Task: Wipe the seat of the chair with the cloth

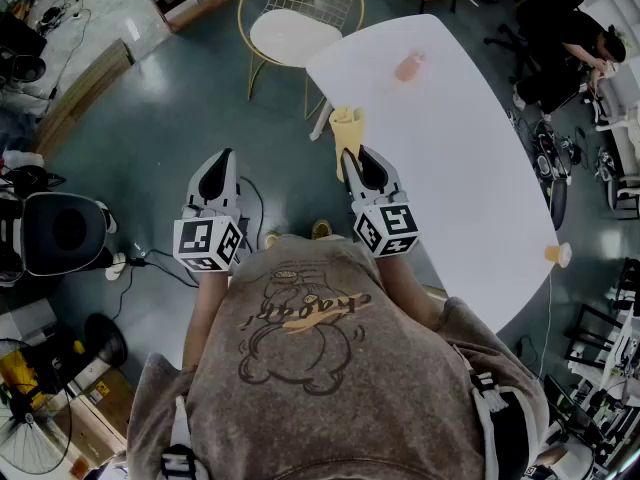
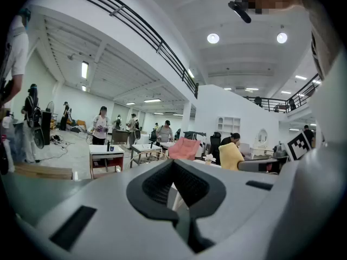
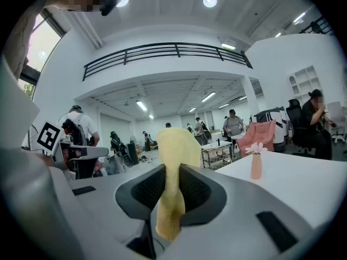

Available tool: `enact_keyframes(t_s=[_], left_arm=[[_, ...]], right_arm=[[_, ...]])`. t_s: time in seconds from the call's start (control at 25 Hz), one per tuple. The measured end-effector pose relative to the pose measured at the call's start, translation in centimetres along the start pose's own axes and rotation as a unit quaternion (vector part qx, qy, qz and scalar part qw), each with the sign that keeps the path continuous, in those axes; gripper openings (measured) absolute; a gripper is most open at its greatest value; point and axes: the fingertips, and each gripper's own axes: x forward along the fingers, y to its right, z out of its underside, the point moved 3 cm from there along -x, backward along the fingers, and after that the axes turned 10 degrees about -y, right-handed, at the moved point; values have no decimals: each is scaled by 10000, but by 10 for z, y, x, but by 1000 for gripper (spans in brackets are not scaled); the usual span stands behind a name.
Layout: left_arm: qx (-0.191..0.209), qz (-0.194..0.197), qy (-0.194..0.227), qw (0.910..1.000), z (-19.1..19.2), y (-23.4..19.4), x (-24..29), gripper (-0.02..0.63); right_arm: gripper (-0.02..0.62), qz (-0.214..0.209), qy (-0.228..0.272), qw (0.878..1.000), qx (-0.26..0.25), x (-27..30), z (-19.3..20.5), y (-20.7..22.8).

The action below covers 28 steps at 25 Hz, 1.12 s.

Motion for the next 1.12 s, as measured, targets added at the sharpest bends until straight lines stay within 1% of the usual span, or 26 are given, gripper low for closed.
enact_keyframes(t_s=[0.24, 0.36, 0.48, 0.64, 0.76, 0.84, 0.96, 1.12], left_arm=[[-7, 53, 9, 10000, 0, 1, 0, 8], [-10, 95, -13, 10000, 1, -1, -2, 8], [6, 135, -32, 9999, 4, -8, -2, 8], [-95, 273, 11, 9996, 14, -16, -4, 8], [-67, 340, 66, 9994, 8, -26, 2, 8], [-77, 361, 73, 9993, 4, -30, 3, 8], [-134, 344, 4, 9993, 9, -37, 8, 8], [-139, 283, 8, 9995, 8, -46, 25, 8]], right_arm=[[92, -2, 17, 10000, -50, -1, -1, -3], [92, 3, 13, 10000, 26, 0, 4, -7], [92, -3, -33, 10000, 75, 4, 11, -14], [94, 52, -52, 10000, 41, -2, 25, -24], [94, 113, -32, 9999, 124, 6, 29, -29], [94, 139, -21, 9998, 153, 10, 28, -30], [94, 157, 5, 9997, 211, 17, 27, -29], [94, 135, 61, 9997, 185, 34, 19, -18]])
